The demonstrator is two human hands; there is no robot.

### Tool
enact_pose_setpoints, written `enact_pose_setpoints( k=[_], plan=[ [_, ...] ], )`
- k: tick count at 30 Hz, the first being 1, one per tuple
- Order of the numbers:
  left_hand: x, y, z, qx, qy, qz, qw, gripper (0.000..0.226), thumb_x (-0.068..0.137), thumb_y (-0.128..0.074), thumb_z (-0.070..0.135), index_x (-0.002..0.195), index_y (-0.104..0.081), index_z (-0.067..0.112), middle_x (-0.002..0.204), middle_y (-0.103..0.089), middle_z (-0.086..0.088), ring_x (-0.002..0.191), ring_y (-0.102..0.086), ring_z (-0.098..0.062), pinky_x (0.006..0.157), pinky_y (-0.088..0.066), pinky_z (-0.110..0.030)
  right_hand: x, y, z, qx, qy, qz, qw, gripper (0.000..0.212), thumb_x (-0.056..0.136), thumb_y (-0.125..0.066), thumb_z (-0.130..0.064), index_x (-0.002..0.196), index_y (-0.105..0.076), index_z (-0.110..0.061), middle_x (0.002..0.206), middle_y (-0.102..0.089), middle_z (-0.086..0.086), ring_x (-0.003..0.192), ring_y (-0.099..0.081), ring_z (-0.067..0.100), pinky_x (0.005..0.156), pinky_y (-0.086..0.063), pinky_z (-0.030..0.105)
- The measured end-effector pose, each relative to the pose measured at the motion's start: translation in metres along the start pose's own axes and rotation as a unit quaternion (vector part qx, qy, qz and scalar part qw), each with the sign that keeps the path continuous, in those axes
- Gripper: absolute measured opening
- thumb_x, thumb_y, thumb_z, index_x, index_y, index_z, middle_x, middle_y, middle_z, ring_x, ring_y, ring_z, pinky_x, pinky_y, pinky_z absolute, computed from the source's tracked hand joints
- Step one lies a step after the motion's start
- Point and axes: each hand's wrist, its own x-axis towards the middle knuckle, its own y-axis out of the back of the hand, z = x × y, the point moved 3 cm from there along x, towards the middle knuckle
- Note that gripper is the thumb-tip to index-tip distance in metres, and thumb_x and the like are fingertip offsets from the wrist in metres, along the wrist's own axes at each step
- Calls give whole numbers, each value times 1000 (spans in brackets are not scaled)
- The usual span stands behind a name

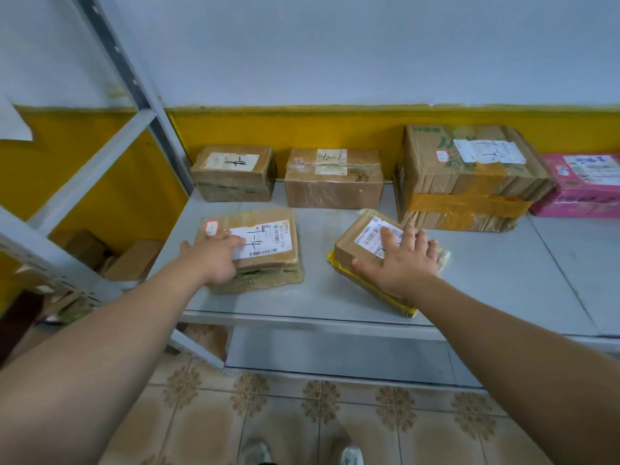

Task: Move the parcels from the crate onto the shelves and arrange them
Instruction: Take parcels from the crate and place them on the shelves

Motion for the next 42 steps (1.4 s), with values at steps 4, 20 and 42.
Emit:
enact_pose_setpoints(
  k=[4,20,42],
  plan=[
    [1,-16,9,0,-51,-18,999,96,81,-50,75,151,7,43,162,15,4,148,13,-33,115,0,-59,3,-4,-26,-1,16,5,1000,103,75,-20,-92,157,-10,-29,165,3,16,151,7,39,121,4,55],
    [41,-17,-83,44,-82,70,993,60,101,-34,48,152,-1,46,164,6,5,149,6,-28,118,-3,-58,10,-10,-70,-32,28,8,999,97,76,-21,-91,154,-11,-34,164,4,16,150,8,39,121,3,55],
    [0,-32,-78,39,-75,61,995,66,94,-19,66,153,-2,42,164,5,4,149,4,-32,115,-1,-58,6,-3,-77,-83,28,-18,996,110,70,-40,-92,155,5,-38,164,1,13,149,-2,39,121,-5,55]
  ],
)
